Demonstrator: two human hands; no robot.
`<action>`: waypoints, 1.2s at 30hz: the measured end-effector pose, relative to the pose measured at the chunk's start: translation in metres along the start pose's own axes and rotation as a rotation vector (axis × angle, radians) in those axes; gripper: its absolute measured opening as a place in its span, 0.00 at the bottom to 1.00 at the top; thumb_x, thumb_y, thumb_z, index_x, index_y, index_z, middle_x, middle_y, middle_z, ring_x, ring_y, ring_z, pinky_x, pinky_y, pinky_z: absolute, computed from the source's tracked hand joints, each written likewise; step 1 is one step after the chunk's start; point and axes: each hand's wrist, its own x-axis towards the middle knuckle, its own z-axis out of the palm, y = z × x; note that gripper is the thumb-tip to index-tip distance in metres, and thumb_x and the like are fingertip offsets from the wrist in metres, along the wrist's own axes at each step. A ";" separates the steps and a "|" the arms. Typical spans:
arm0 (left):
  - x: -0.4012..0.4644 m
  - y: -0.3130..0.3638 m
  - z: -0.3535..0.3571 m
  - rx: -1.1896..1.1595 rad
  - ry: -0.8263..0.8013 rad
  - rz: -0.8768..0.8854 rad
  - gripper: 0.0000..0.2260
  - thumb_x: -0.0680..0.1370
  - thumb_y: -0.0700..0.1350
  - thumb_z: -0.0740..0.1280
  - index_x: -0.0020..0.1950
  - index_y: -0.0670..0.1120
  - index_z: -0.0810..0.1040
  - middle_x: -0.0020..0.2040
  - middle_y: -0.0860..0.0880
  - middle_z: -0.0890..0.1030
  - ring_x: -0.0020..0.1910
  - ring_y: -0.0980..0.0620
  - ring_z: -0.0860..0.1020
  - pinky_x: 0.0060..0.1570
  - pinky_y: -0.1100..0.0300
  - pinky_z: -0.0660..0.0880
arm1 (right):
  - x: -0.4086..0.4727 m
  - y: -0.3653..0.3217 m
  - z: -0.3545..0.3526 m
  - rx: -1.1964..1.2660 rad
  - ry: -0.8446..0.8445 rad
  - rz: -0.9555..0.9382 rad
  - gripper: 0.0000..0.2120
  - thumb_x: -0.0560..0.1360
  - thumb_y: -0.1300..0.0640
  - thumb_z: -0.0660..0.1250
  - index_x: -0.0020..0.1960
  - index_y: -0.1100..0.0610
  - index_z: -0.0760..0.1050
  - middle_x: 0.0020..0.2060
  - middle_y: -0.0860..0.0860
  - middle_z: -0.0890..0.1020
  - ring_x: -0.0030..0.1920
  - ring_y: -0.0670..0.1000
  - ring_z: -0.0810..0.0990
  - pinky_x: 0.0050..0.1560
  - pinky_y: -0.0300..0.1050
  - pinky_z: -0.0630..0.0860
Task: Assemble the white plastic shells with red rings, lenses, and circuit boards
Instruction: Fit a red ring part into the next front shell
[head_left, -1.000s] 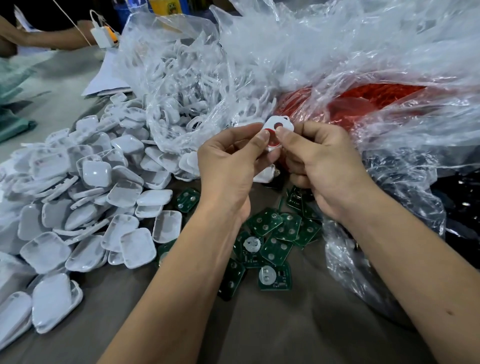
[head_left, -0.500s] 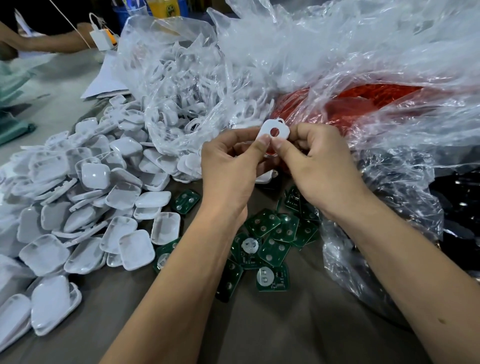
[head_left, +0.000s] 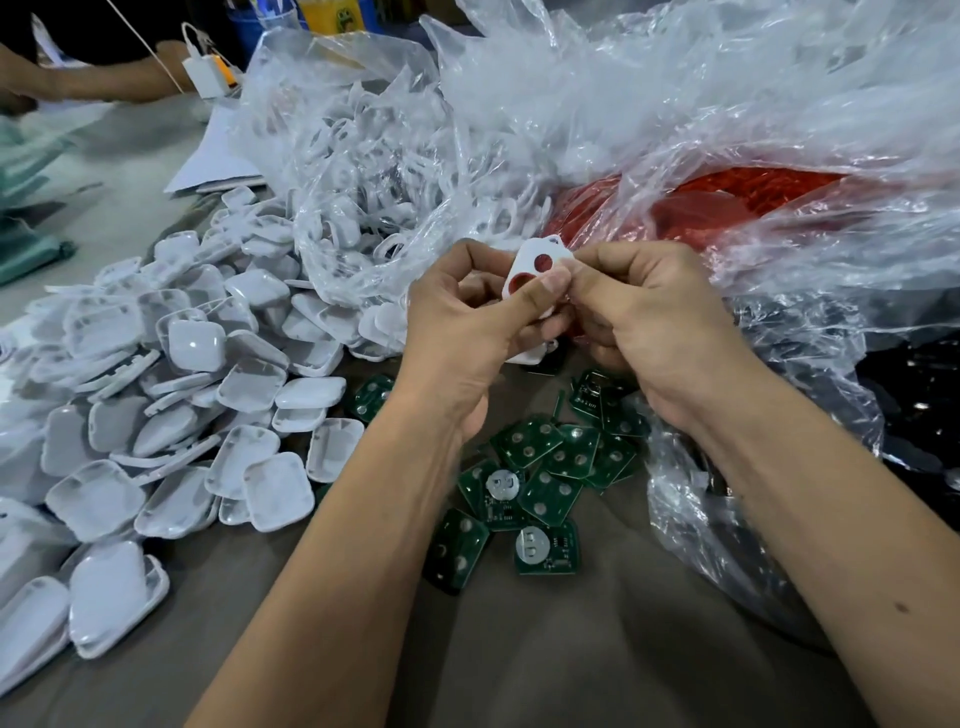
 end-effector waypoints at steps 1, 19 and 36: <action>0.000 0.000 -0.001 -0.001 0.011 0.003 0.11 0.72 0.35 0.78 0.44 0.41 0.76 0.37 0.44 0.82 0.39 0.46 0.85 0.41 0.56 0.84 | 0.000 0.000 0.000 -0.019 -0.015 0.016 0.12 0.85 0.58 0.65 0.44 0.54 0.82 0.24 0.42 0.73 0.22 0.40 0.68 0.23 0.35 0.64; 0.011 -0.008 -0.004 0.148 0.360 0.156 0.12 0.77 0.37 0.75 0.41 0.42 0.73 0.42 0.36 0.80 0.36 0.41 0.87 0.41 0.50 0.85 | 0.010 0.023 0.002 -0.212 -0.036 -0.091 0.18 0.76 0.69 0.69 0.53 0.47 0.71 0.52 0.53 0.85 0.53 0.52 0.87 0.56 0.55 0.84; 0.005 0.012 -0.008 -0.058 0.249 0.062 0.10 0.80 0.31 0.65 0.56 0.40 0.82 0.48 0.37 0.81 0.39 0.46 0.85 0.41 0.55 0.83 | 0.000 0.004 0.000 0.080 0.001 -0.001 0.07 0.79 0.65 0.71 0.57 0.61 0.83 0.34 0.57 0.85 0.29 0.54 0.82 0.28 0.42 0.79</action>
